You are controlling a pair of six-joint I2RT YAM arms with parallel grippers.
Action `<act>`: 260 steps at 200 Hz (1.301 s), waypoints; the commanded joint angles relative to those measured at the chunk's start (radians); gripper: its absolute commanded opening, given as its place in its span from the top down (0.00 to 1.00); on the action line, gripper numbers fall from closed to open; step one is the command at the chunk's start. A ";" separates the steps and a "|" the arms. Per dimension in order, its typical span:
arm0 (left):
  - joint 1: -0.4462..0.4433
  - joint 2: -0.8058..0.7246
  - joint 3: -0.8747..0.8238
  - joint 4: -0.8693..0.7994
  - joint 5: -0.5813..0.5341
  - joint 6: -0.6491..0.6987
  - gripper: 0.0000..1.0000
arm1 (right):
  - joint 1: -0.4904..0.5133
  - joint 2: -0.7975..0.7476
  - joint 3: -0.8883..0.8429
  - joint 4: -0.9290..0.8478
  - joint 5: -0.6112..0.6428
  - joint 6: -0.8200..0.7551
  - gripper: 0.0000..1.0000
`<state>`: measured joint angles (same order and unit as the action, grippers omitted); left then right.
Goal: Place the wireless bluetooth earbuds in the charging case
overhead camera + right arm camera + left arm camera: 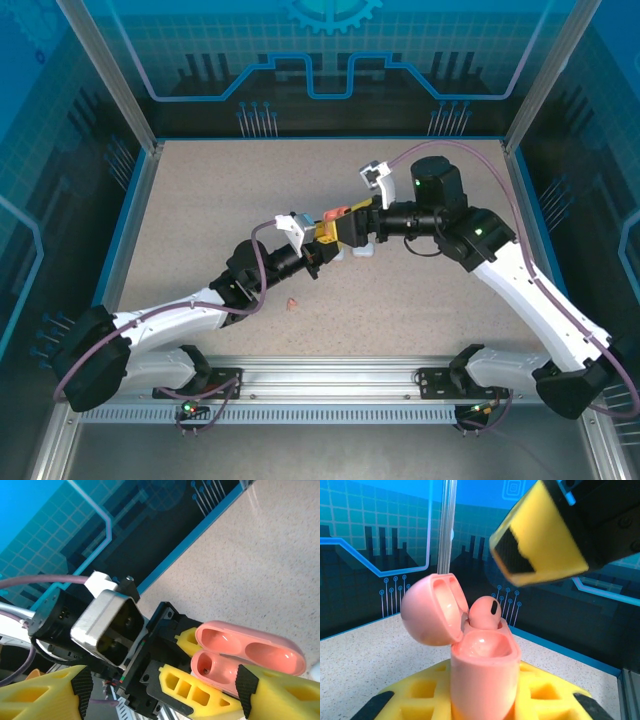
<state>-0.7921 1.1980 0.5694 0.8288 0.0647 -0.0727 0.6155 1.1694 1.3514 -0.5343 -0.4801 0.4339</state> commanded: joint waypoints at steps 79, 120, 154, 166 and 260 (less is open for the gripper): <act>0.002 -0.101 -0.046 0.043 -0.056 0.062 1.00 | 0.000 -0.087 -0.013 -0.159 0.369 -0.078 0.20; 0.105 -0.230 -0.074 -0.118 -0.091 -0.045 1.00 | -0.003 -0.103 -0.128 -0.209 0.492 0.037 0.23; 0.202 -0.358 -0.092 -0.254 -0.089 -0.075 1.00 | 0.057 -0.029 -0.232 -0.208 0.511 0.162 0.26; 0.236 -0.401 -0.087 -0.313 -0.086 -0.081 1.00 | 0.110 0.021 -0.275 -0.164 0.517 0.218 0.27; 0.407 -0.608 0.035 -0.686 -0.048 -0.138 1.00 | 0.458 0.591 -0.085 -0.053 0.607 0.240 0.19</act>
<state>-0.4088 0.6327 0.5385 0.2527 -0.0032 -0.1833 1.0286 1.6737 1.1748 -0.5987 0.0799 0.7025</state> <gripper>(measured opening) 0.217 0.800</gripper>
